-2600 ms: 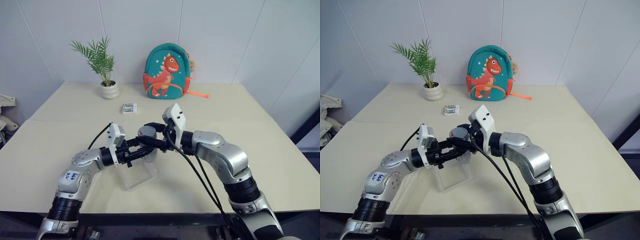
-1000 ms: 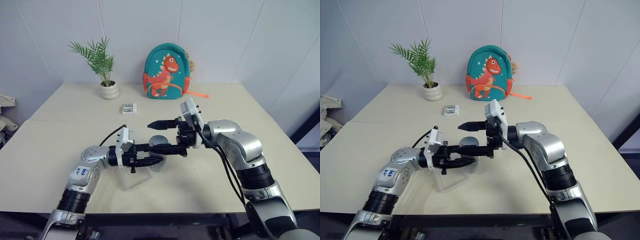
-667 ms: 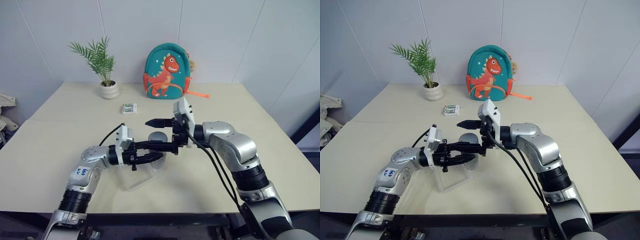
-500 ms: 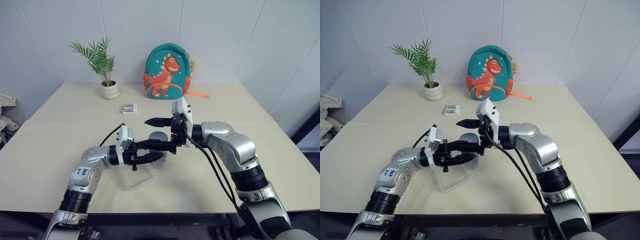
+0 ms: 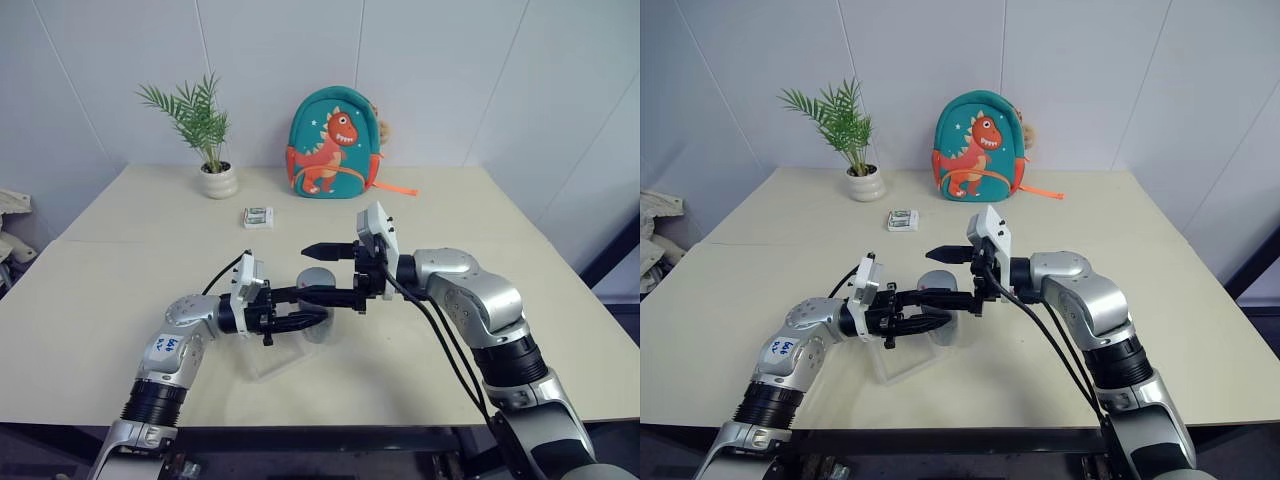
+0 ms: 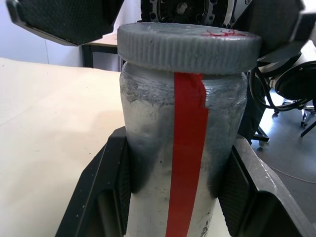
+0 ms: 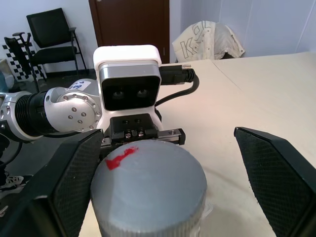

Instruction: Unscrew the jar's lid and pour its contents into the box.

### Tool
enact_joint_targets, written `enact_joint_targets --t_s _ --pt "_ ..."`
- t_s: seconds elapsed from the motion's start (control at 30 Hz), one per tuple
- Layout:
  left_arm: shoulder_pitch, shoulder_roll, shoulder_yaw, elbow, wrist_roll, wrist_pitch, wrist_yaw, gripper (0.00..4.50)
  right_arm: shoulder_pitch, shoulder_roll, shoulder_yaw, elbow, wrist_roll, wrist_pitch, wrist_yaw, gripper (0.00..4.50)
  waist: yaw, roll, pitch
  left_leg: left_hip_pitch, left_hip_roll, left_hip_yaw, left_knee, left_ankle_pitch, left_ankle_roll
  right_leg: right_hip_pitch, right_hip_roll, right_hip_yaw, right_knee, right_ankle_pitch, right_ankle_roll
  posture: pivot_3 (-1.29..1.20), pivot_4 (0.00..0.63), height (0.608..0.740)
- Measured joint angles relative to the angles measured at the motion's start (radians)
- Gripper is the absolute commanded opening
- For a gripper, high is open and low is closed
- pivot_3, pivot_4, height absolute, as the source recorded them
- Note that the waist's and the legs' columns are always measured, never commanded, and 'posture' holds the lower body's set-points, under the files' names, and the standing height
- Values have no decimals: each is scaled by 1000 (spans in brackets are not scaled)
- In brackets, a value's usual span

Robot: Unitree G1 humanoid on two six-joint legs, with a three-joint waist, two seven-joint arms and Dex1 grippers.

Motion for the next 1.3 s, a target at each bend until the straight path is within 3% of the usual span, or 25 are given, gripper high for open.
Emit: enact_joint_targets --t_s 0.6,0.8,1.07,1.3 --pt "-3 5 17 24 -4 1 -14 1913 48 -125 -88 169 -16 -70 41 4470 -2 0 0 0 0 1 1 0 0 0 0 1 0 0 0 0 150 740" --pt "-3 6 24 23 -4 1 -17 1913 52 -128 -104 101 34 -36 80 4470 0 1 1 0 0 1 1 0 0 0 0 1 0 0 0 0 150 740" --pt "-3 7 27 23 -4 -7 -16 1913 39 -68 -83 -56 123 46 79 4470 1 1 1 0 0 1 1 0 0 0 0 1 1 0 1 0 150 740" --pt "-3 1 26 20 -4 -10 -14 1913 -13 18 -19 -23 72 10 38 4470 1 1 0 0 0 1 2 0 0 0 0 1 1 0 1 0 150 740"
